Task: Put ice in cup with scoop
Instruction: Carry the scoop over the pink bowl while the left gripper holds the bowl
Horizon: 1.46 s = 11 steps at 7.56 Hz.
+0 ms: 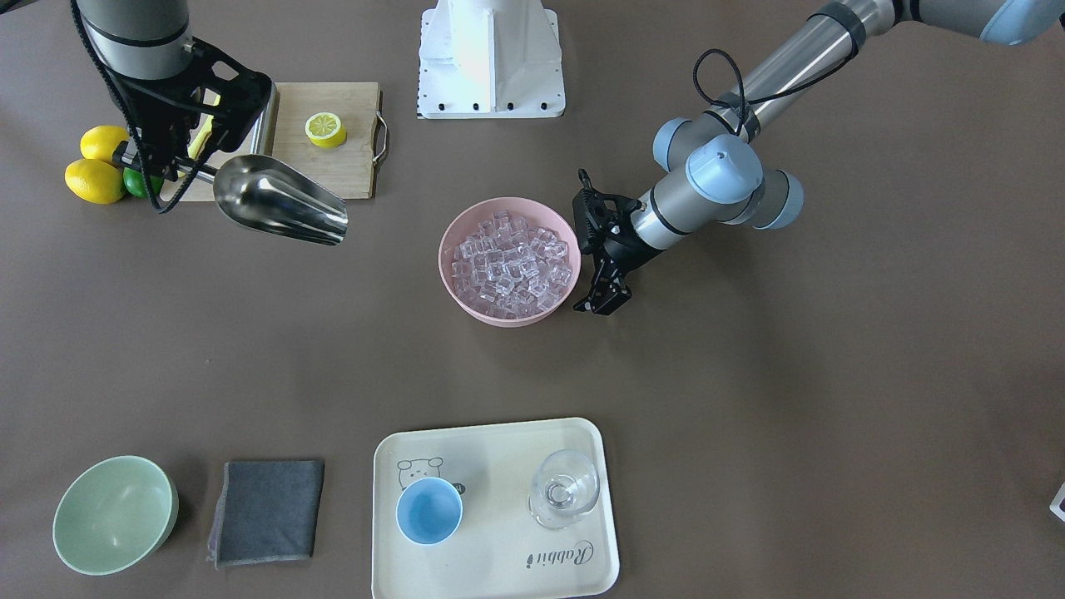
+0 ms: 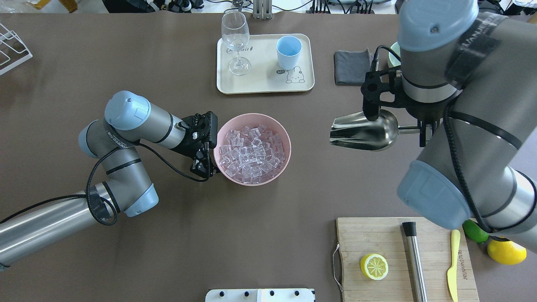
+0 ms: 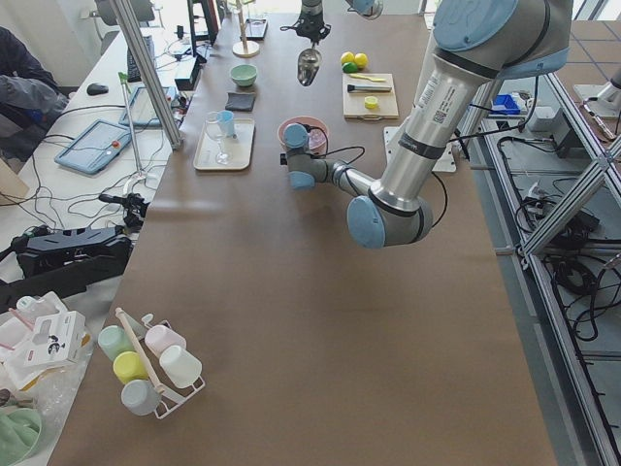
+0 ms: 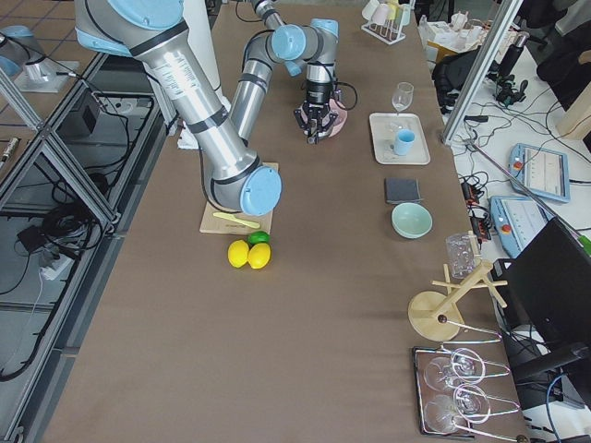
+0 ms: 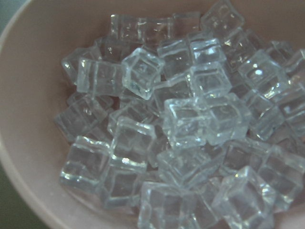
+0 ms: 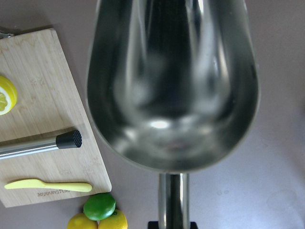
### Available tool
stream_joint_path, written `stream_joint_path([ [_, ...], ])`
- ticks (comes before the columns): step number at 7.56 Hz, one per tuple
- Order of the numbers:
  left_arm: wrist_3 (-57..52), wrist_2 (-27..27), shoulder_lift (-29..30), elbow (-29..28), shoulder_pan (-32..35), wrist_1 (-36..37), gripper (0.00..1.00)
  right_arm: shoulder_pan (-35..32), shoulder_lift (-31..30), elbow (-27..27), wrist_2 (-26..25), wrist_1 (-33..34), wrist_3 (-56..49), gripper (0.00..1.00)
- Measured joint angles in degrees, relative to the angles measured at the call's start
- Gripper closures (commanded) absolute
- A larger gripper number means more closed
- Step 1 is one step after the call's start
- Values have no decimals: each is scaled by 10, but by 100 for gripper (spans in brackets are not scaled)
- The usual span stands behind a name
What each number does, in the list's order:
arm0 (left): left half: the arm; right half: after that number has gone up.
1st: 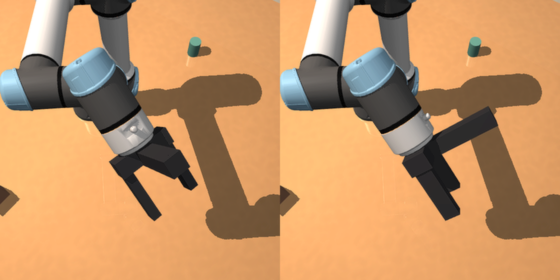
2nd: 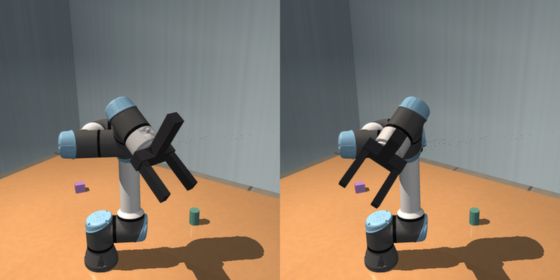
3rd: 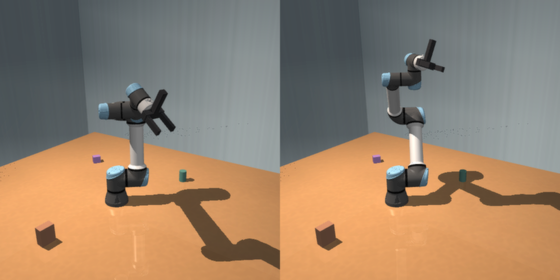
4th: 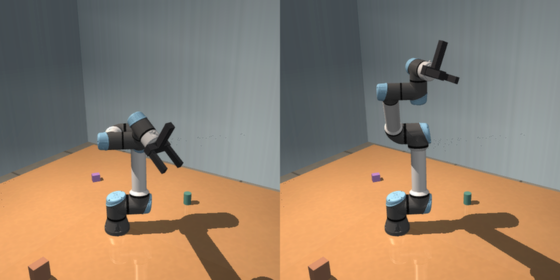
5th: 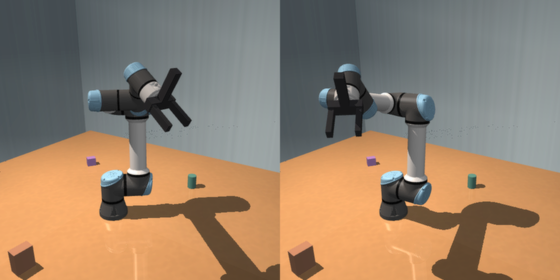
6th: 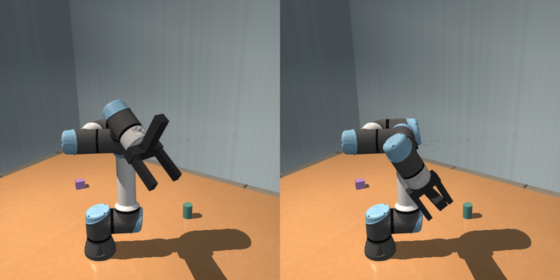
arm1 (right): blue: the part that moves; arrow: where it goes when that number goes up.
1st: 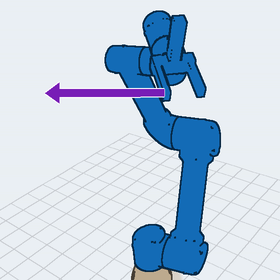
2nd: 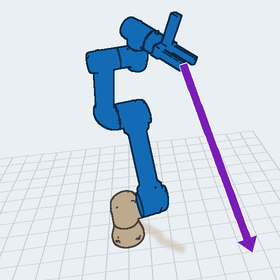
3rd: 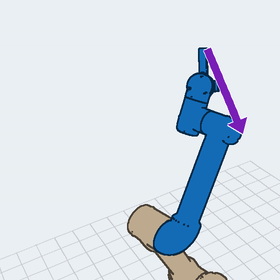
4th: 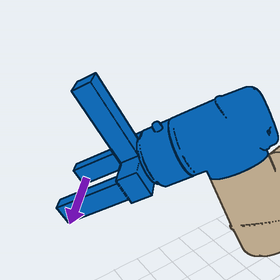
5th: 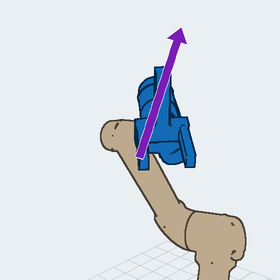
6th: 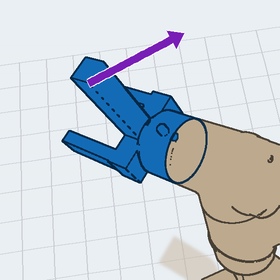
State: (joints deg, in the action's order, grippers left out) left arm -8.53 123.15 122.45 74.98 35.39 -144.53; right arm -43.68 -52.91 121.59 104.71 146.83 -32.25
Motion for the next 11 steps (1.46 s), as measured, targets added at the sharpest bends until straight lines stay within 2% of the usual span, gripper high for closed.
stream_joint_path([
  [1,0,8,8,-2,3,12,3,1,42,-32,-8,40,-31,100],
  [3,-2,14,18,-5,4,25,3,3,90,-78,-20,68,-58,100],
  [5,-8,16,23,-10,2,27,3,20,146,-148,-38,69,-60,100],
  [11,-26,32,24,-19,6,28,3,63,203,-268,-64,38,-23,100],
])
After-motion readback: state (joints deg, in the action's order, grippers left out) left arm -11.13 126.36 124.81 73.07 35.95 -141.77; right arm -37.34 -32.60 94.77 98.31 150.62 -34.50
